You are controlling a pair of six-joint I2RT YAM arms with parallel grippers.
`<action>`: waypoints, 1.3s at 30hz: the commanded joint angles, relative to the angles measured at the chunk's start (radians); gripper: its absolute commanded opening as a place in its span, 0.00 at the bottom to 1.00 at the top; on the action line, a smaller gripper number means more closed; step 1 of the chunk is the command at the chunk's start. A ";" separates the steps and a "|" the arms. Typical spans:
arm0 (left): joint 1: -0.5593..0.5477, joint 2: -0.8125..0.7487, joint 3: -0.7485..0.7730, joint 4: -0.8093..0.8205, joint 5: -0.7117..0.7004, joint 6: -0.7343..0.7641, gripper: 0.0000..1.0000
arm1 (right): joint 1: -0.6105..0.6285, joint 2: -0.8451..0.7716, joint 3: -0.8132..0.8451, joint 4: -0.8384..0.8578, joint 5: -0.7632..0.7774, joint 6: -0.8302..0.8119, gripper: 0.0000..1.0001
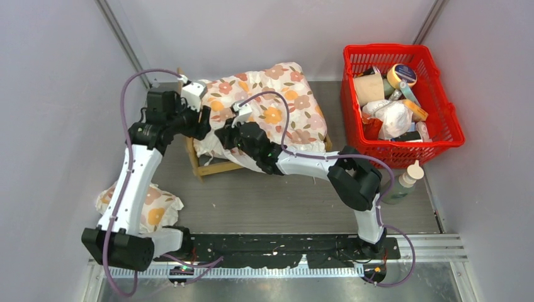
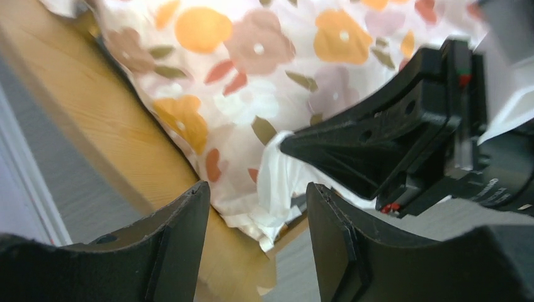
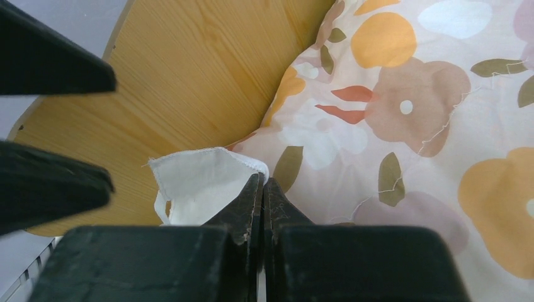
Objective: Set up the pet bed
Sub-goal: Cross the ropes on the bed frame.
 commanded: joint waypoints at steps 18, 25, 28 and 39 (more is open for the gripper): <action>-0.034 0.205 0.030 -0.046 -0.027 0.079 0.46 | -0.025 -0.030 -0.034 0.075 -0.041 0.010 0.05; -0.034 0.188 0.057 0.006 -0.017 0.061 0.00 | -0.026 -0.070 -0.055 0.062 -0.038 -0.014 0.18; -0.034 0.200 0.075 0.028 -0.029 0.047 0.00 | -0.017 -0.144 -0.098 0.050 0.000 -0.028 0.42; -0.034 0.223 0.082 0.050 0.026 0.032 0.00 | 0.150 -0.219 -0.186 0.079 0.132 -0.119 0.46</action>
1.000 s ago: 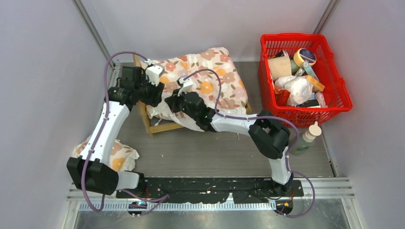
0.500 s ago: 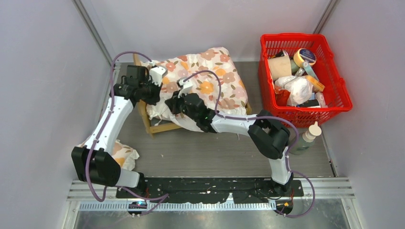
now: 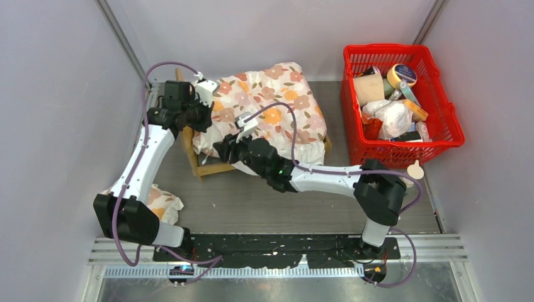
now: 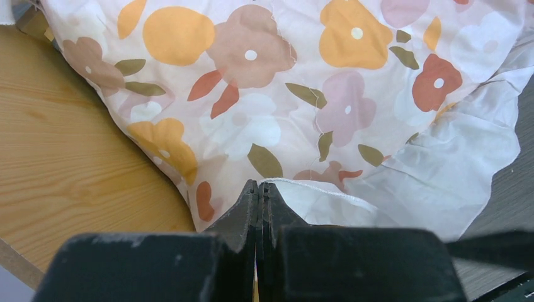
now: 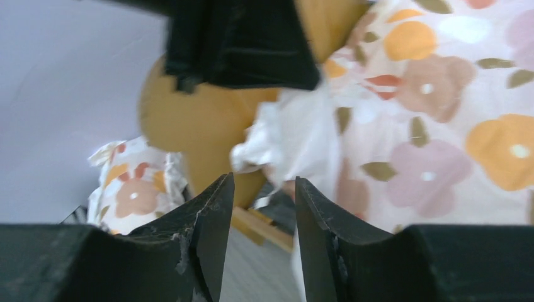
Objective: Set up the pet bed
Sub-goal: Cross the ropes on the bed frame.
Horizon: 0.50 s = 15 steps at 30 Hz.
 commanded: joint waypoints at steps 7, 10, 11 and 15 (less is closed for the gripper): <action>0.002 0.001 -0.003 0.028 0.038 -0.038 0.00 | 0.091 0.158 0.167 0.002 0.040 -0.013 0.42; 0.002 -0.010 -0.013 0.034 0.032 -0.041 0.00 | 0.094 0.222 0.220 -0.023 0.064 0.008 0.42; 0.001 -0.013 -0.011 0.034 0.032 -0.043 0.00 | 0.094 0.233 0.240 -0.036 0.079 0.013 0.42; 0.002 -0.020 -0.015 0.033 0.025 -0.045 0.00 | 0.093 0.282 0.293 -0.110 0.124 0.058 0.40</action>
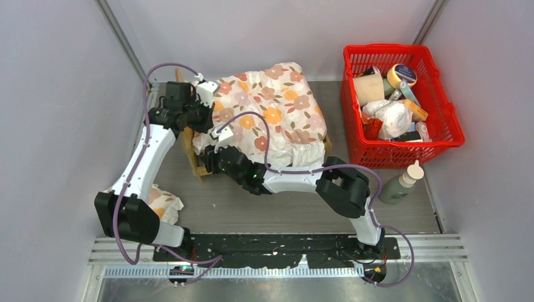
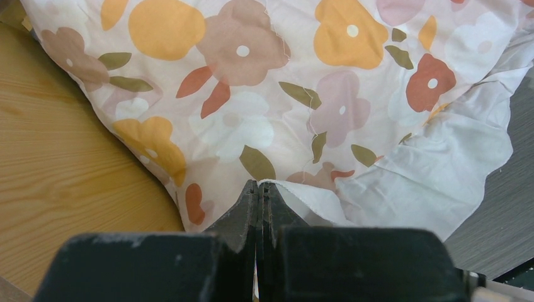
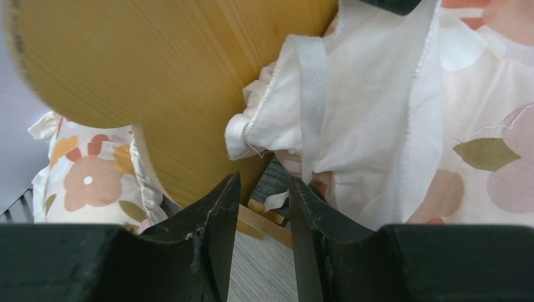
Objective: Set up the pet bed
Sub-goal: Cross the ropes on the bed frame.
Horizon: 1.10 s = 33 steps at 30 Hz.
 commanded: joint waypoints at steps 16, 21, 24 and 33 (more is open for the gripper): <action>0.002 -0.036 -0.002 0.034 -0.034 -0.012 0.00 | 0.017 0.050 0.169 -0.243 0.169 0.140 0.43; 0.001 -0.032 -0.001 0.054 -0.061 -0.025 0.00 | 0.022 0.023 0.146 -0.268 0.246 0.151 0.43; 0.002 -0.033 -0.002 0.069 -0.070 -0.042 0.00 | 0.023 0.019 0.136 -0.249 0.251 0.148 0.43; 0.001 -0.026 -0.005 0.069 -0.070 -0.041 0.00 | 0.013 0.049 0.169 -0.239 0.252 0.099 0.46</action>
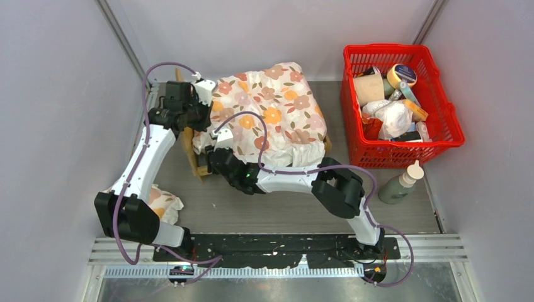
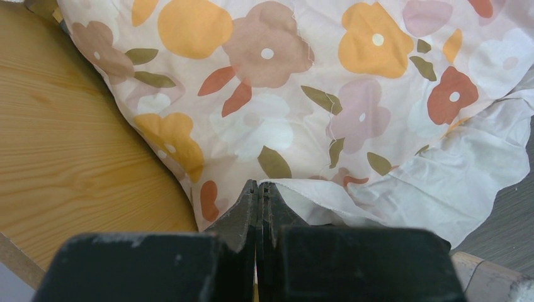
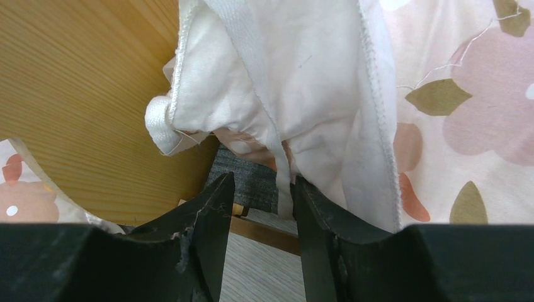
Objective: Set up the pet bed
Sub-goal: Cross the ropes on the bed frame.
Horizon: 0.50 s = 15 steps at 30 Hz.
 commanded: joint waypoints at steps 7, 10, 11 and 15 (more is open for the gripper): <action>0.002 -0.022 0.002 0.047 0.002 -0.016 0.00 | -0.029 -0.003 0.013 0.117 -0.063 -0.050 0.39; 0.002 -0.023 0.001 0.042 0.002 -0.016 0.00 | -0.037 0.003 0.010 0.130 -0.115 -0.048 0.29; 0.001 -0.023 -0.001 0.041 0.002 -0.016 0.00 | -0.038 0.003 0.007 0.137 -0.123 -0.046 0.25; 0.002 -0.024 -0.001 0.038 0.005 -0.017 0.00 | -0.038 0.001 0.011 0.113 -0.131 -0.044 0.28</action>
